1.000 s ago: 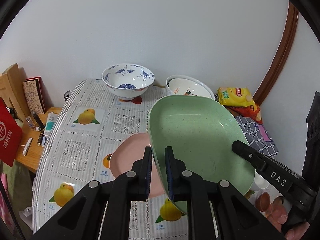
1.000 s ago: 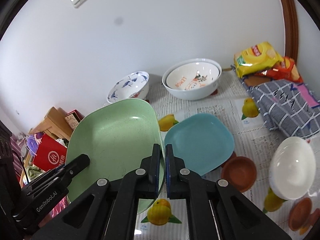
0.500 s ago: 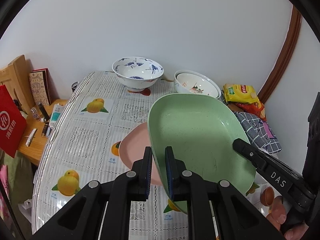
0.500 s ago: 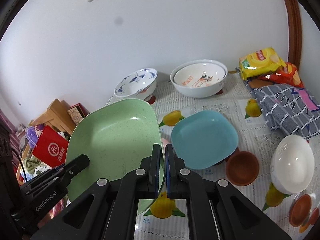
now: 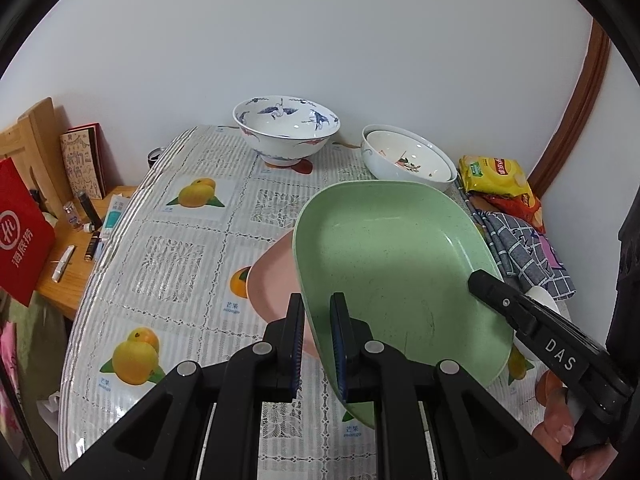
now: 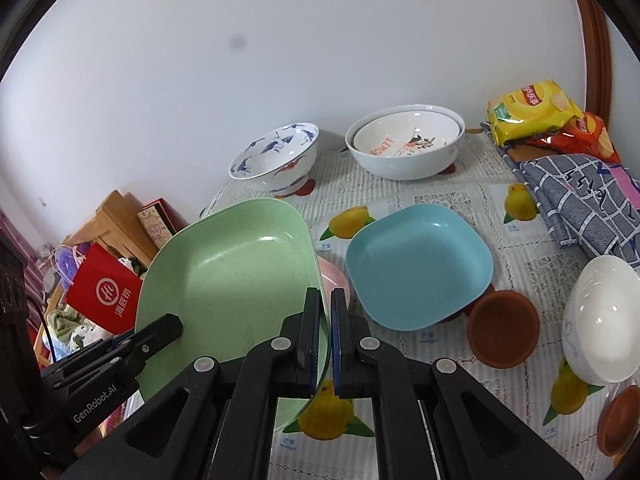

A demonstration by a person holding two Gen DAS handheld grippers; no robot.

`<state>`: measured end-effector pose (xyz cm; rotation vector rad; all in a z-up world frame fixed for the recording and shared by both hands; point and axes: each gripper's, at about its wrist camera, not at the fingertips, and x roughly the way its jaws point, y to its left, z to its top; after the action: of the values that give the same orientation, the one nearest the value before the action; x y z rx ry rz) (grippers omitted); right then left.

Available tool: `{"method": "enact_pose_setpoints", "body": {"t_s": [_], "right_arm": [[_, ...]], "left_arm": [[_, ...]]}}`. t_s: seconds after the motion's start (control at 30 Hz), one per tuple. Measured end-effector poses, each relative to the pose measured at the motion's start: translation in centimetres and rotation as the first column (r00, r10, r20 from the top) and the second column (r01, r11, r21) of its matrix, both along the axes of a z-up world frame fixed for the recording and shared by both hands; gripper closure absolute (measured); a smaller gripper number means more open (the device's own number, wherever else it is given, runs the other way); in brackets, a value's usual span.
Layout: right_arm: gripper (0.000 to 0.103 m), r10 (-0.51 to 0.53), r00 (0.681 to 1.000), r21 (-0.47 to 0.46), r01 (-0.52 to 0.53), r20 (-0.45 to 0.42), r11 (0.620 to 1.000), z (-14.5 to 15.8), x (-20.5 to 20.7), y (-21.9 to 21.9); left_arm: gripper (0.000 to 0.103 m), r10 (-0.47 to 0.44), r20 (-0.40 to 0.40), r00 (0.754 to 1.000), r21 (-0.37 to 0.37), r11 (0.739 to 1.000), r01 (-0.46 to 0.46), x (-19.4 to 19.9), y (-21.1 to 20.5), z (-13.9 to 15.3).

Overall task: Organize plates and bowls
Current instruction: 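Lift the green plate off the pink plate with both grippers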

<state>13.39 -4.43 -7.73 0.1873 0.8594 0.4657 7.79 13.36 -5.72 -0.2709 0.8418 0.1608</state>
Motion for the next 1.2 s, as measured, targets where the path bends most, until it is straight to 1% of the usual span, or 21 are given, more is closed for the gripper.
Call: {"method": "enact_pose_setpoints", "body": {"t_s": [0.27,0.6,0.87,1.07,1.2], "right_arm": [[0.097,0.009,1.000,-0.001,-0.009,-0.021,1.000,-1.5,1.2,0.9],[0.096,0.037,0.999,-0.061,-0.038,-0.023,0.997,-3.8,3.0,3.3],[0.095,0.031,0.998,-0.072,-0.034,-0.051,0.997,-5.8,4.7,3.6],[0.094,0.031,0.998,-0.077,-0.035,-0.048,0.996,-6.6,5.7,3.9],[0.093,0.038,0.998,-0.061,-0.041,-0.055,0.997,-7.2,6.6,4.4]], "left_arm": [[0.090,0.017,-0.028,0.999,-0.019,1.000,-0.018,0.8,0.9,-1.8],[0.090,0.066,-0.065,0.996,-0.036,0.997,-0.069,2.4,2.4,-4.2],[0.090,0.076,-0.093,0.993,-0.058,0.995,-0.082,3.6,2.6,-6.3],[0.090,0.081,-0.097,0.992,-0.053,0.995,-0.086,4.5,2.8,-7.1],[0.090,0.089,-0.098,0.991,-0.037,0.995,-0.093,5.1,3.1,-7.3]]}}
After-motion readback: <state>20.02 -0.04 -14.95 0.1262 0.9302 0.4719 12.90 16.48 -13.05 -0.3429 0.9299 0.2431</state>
